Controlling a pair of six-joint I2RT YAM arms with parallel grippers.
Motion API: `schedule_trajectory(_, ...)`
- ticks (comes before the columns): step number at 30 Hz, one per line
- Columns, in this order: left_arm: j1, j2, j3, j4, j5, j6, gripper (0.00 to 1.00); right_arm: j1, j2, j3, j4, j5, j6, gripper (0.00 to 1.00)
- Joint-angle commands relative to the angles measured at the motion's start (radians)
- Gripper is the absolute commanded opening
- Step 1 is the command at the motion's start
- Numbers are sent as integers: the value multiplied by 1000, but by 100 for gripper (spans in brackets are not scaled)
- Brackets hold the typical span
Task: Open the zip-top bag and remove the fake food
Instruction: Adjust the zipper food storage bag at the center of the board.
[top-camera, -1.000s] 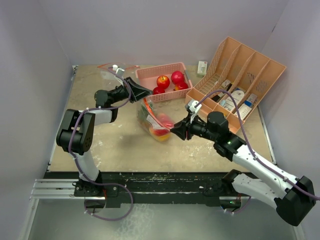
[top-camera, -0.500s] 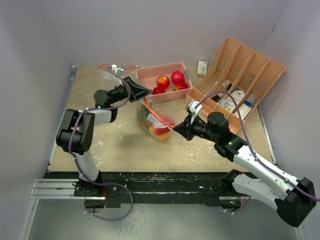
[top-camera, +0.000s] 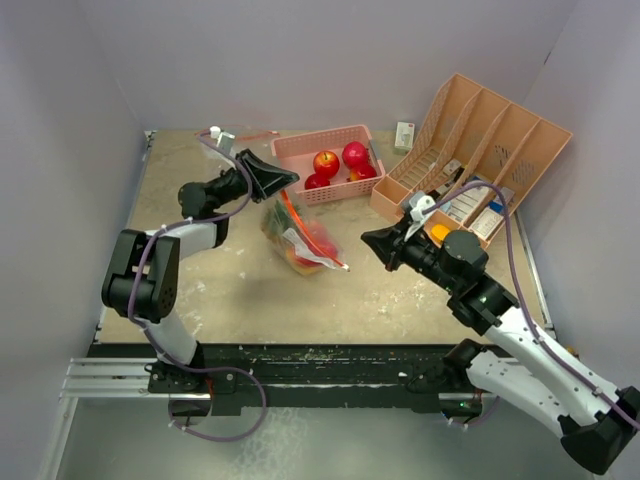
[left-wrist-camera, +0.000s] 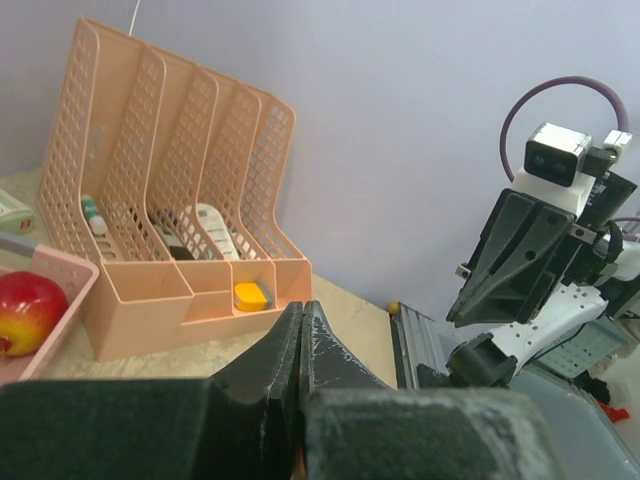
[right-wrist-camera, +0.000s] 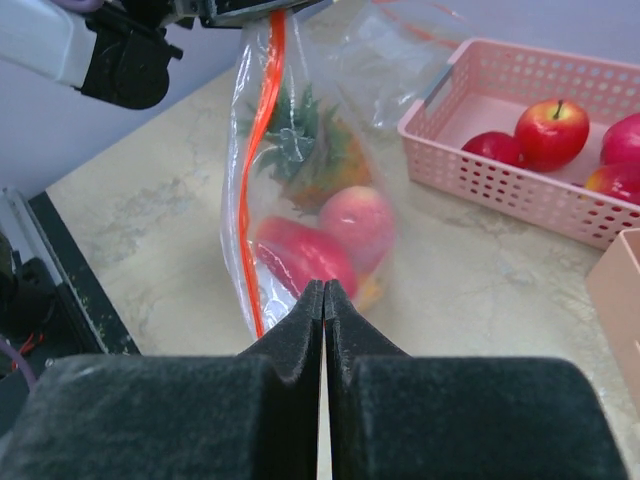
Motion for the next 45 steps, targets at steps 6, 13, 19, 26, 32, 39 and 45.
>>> schedule_trajectory(6,22,-73,-4,123,-64,-26,0,5,41,74,24,-39,-25,30)
schedule_trajectory(13,24,-39,1,123,-81,-30,0,24,143,-5,172,-211,38,51)
schedule_trajectory(19,24,-25,-6,122,-86,-21,0,50,202,-33,198,-230,29,54)
schedule_trajectory(26,25,-27,-9,123,-81,-13,0,78,268,-22,193,-196,1,51)
schedule_trajectory(32,29,-35,-14,123,-81,-14,0,78,292,-37,185,-161,-5,44)
schedule_trajectory(39,35,-55,-14,123,-76,-21,0,78,298,-36,139,-70,-39,39)
schedule_trajectory(45,42,-69,-27,122,-78,-23,0,78,321,-31,124,-63,-55,36)
